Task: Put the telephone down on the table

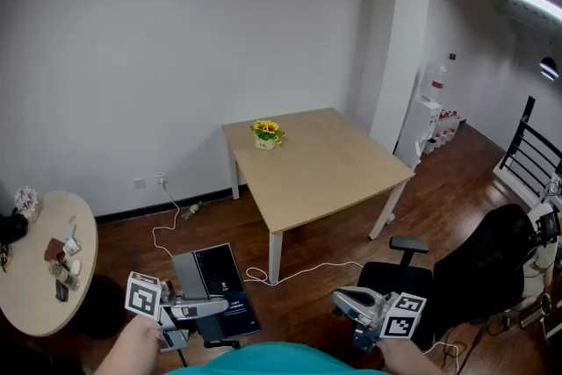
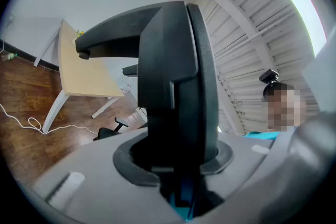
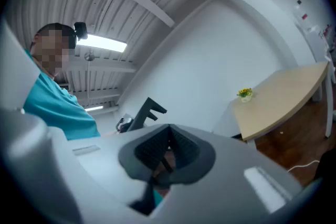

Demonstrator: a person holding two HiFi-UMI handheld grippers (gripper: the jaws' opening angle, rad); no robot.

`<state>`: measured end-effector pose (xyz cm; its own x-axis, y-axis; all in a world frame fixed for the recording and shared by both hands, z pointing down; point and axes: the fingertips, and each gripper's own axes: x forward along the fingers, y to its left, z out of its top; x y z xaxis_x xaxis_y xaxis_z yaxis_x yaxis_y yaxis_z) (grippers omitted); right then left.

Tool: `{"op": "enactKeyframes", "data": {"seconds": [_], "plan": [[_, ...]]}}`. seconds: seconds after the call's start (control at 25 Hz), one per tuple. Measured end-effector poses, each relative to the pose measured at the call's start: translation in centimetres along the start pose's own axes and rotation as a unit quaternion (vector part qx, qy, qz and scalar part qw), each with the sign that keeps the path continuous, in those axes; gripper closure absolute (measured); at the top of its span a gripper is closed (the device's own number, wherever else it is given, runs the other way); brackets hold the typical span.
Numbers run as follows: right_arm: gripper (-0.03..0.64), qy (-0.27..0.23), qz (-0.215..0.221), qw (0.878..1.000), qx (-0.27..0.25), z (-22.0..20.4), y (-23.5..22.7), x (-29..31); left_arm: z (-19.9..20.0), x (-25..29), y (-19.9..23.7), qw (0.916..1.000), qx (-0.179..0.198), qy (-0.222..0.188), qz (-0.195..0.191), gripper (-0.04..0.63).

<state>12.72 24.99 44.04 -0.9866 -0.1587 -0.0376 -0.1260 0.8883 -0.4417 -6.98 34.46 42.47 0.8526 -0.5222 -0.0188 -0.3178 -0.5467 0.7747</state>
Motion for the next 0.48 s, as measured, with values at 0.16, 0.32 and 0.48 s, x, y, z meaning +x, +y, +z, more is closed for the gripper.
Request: {"op": "enactKeyframes", "data": {"seconds": [0.16, 0.32, 0.48], "plan": [[0.615, 0.001, -0.001, 1.0, 0.001, 0.4, -1.0, -1.1, 0.3, 1.7, -0.4, 0.9999, -0.002, -0.005, -0.009, 0.426], [0.615, 0.005, 0.003, 1.0, 0.001, 0.9, -2.1, -2.3, 0.4, 3.1, 0.0, 0.9999, 0.003, -0.01, 0.004, 0.426], [0.615, 0.011, 0.013, 1.0, -0.002, 1.4, -3.5, -2.8, 0.7, 4.4, 0.1, 0.9997, -0.001, -0.022, 0.009, 0.426]]}}
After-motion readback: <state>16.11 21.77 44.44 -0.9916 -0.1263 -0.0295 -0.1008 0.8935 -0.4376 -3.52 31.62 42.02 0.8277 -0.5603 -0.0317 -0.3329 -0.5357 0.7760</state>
